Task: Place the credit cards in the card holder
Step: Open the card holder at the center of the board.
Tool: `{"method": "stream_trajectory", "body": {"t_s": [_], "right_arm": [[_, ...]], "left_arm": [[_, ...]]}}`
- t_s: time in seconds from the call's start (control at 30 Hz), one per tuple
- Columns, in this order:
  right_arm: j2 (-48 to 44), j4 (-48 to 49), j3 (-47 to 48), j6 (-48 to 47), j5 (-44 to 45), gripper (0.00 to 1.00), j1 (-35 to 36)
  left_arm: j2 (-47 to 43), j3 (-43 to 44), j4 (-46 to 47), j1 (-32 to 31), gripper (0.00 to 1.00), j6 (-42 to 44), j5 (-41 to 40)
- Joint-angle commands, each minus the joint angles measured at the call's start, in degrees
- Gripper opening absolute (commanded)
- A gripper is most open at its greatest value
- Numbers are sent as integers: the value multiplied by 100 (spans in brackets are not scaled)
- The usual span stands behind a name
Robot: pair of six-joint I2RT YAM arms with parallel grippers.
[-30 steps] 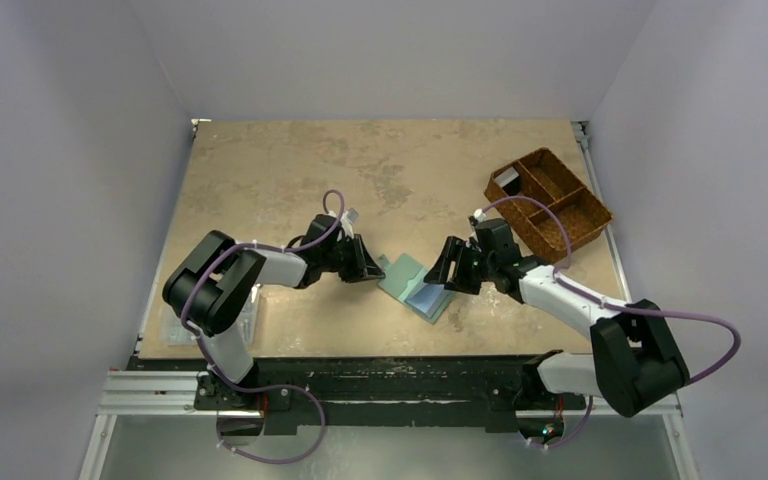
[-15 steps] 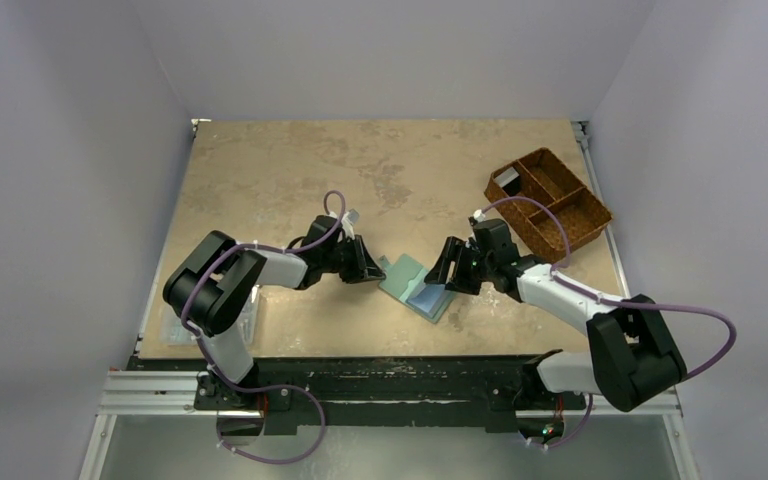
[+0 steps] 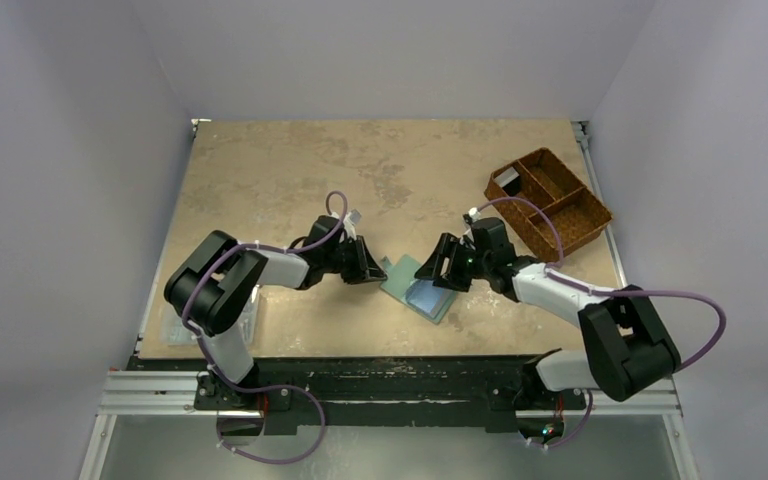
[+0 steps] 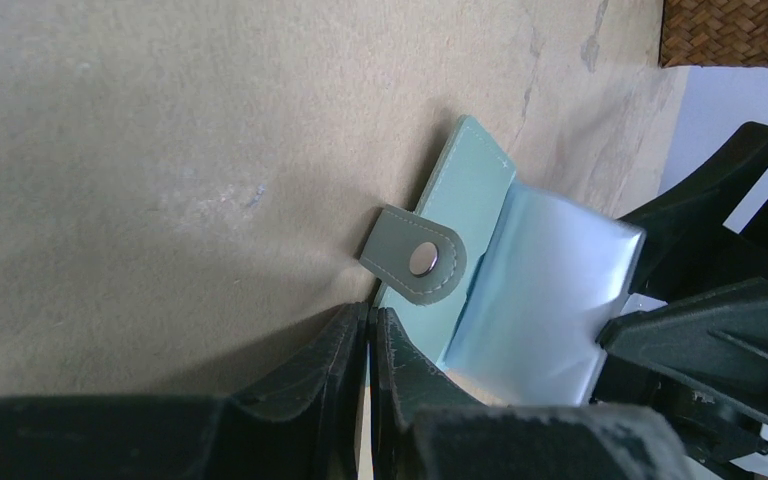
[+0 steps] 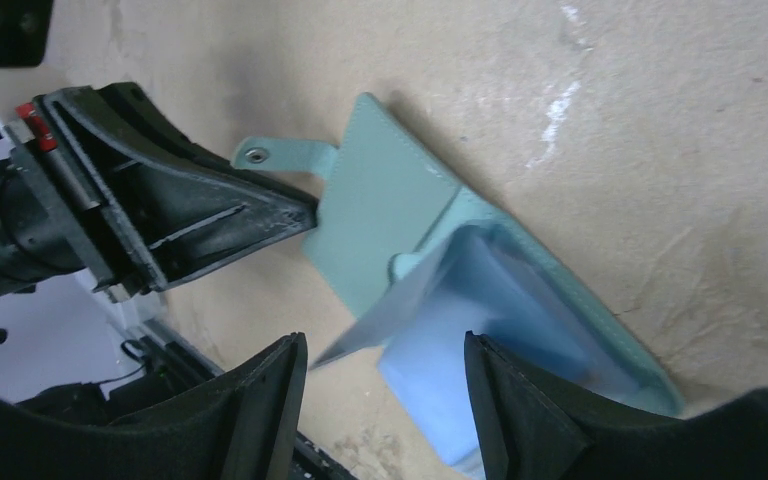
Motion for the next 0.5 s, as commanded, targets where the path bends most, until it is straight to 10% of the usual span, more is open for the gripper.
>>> {"method": "stream_trajectory", "body": {"t_s": [0.0, 0.27, 0.47], "right_arm": [[136, 648, -10, 247, -445, 67, 83], [639, 1177, 140, 338, -724, 69, 308], [349, 876, 177, -21, -775, 73, 281]], "left_arm": [[250, 19, -410, -144, 10, 73, -67], [229, 53, -392, -182, 12, 82, 9], [-988, -74, -922, -152, 43, 582, -355]]}}
